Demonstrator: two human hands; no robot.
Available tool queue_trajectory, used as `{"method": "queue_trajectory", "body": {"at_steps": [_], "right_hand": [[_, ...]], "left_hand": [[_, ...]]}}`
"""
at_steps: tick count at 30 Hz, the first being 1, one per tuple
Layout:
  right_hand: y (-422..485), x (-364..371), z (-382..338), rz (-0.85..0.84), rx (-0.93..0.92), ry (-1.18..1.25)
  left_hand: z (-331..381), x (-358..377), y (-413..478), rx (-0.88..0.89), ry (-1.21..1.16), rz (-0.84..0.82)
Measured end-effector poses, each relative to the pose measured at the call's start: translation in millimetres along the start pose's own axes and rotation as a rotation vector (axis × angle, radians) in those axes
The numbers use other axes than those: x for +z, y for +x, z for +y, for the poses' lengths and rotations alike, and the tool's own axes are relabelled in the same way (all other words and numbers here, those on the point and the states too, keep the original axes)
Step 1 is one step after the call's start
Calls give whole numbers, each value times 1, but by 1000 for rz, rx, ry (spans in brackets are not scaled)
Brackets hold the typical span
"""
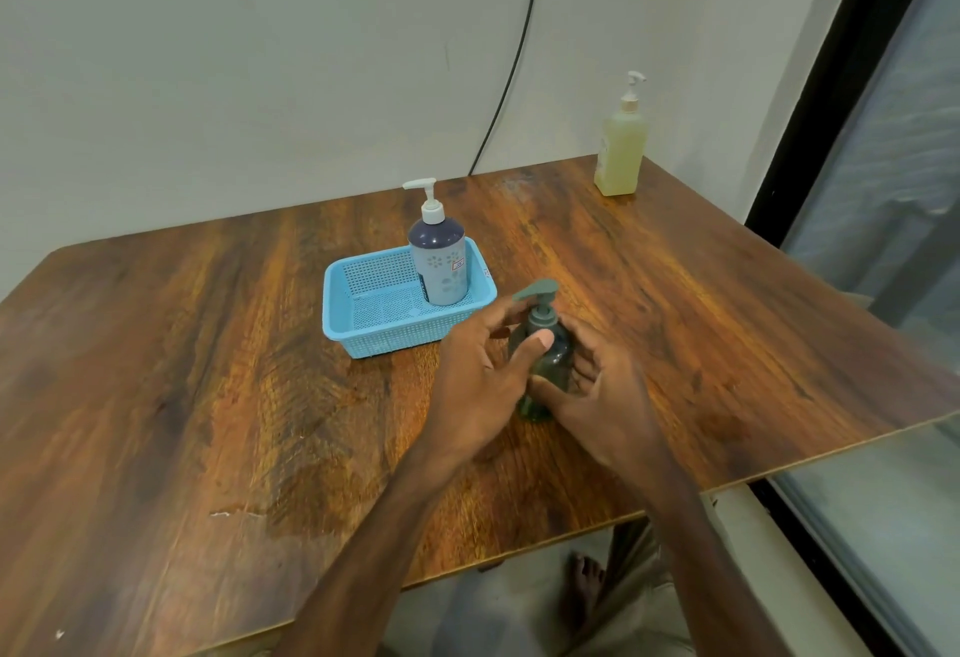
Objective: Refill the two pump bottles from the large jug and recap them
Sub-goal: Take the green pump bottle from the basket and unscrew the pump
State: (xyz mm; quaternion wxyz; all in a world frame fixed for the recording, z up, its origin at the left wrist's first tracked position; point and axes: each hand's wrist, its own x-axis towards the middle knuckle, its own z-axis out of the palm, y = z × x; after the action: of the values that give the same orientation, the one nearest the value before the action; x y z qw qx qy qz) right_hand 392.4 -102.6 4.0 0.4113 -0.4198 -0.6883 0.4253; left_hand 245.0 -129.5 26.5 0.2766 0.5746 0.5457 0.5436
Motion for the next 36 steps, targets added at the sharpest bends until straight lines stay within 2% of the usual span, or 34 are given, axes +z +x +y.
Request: {"method": "queue_trajectory", "body": {"at_steps": [4,7,11,14,16,21,36], "right_hand": [[0,-1,-3,6,-14,-31],[-2,-2,-6,-1,3,-21],[-2,-1,-5,-13,19,-9],[-1,-2,-5,-9,6,-10],[-1,-2,-6,-15,-9,-2],[-2,-1,-4,-3,-9,16],[-1,-2,-3,6,15,-25]], "left_hand": [[3,7,3,-22,-3,160],[3,14,10,-61,50,221],[1,19,15,-109,66,128],[-1,16,10,-70,110,-18],[-1,11,2,-32,33,-79],[2,-5,-12,52,-72,28],[2,16,23,-90,-6,41]]}}
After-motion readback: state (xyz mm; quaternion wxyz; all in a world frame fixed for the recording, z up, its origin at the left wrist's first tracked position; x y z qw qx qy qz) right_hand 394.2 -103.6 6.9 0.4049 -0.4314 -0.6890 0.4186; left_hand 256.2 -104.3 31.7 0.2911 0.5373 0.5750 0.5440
